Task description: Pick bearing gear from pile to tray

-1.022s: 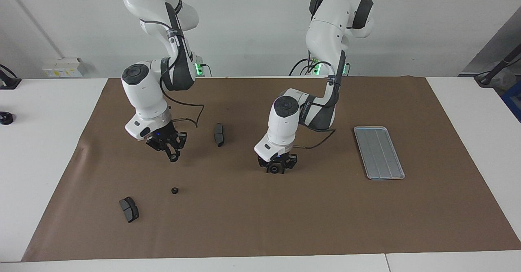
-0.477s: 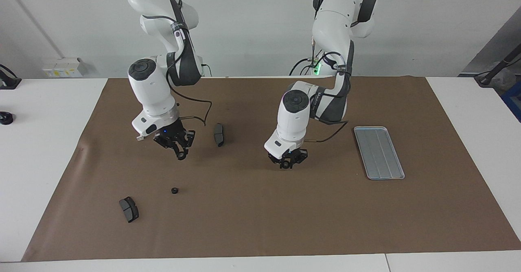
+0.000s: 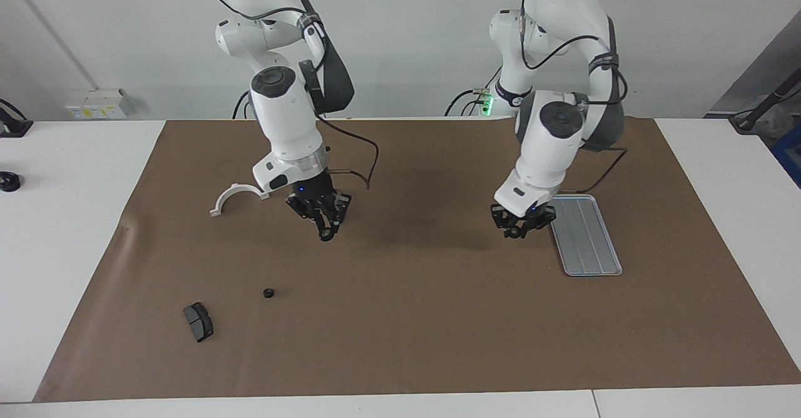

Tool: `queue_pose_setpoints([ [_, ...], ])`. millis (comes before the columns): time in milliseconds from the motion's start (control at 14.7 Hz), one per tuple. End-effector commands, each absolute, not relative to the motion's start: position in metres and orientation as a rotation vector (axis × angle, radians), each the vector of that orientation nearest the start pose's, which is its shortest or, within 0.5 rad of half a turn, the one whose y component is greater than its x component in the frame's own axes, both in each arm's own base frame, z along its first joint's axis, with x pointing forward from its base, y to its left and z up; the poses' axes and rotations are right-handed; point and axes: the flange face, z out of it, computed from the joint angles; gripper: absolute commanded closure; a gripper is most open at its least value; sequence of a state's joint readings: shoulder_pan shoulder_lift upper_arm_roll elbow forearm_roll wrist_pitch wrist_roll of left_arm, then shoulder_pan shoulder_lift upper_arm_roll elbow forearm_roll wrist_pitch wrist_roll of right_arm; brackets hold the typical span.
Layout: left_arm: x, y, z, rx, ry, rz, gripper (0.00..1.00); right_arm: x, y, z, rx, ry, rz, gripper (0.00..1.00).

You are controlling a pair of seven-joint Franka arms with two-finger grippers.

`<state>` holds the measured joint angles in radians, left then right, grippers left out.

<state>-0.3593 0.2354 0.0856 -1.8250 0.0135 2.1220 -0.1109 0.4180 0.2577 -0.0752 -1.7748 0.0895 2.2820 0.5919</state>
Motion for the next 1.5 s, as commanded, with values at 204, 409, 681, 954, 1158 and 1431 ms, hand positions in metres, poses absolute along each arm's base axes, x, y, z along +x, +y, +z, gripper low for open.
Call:
queue_pose_setpoints([
  [204,0.576,-0.063,0.404,-3.116,0.336,-0.058,1.00,0.638,0.313,0.390,-2.824,0.554,-0.367,1.00],
  [409,0.562,-0.025,0.377,-3.109,0.328,-0.206,1.00,0.633,0.356,0.339,-2.817,0.541,-0.379,1.00],
  [681,0.548,0.008,0.352,-3.126,0.230,-0.162,1.00,0.623,0.387,0.311,-2.770,0.508,-0.436,0.65],
  [954,0.535,0.024,0.334,-3.169,0.170,-0.115,0.99,0.622,0.387,0.313,-2.779,0.489,-0.453,0.00],
  [1158,0.528,0.036,0.324,-3.186,0.158,-0.087,0.95,0.635,0.352,0.336,-2.821,0.491,-0.505,0.00],
  [1431,0.531,0.037,0.327,-3.189,0.155,-0.080,0.08,0.656,0.260,0.391,-2.968,0.368,-0.448,0.00],
])
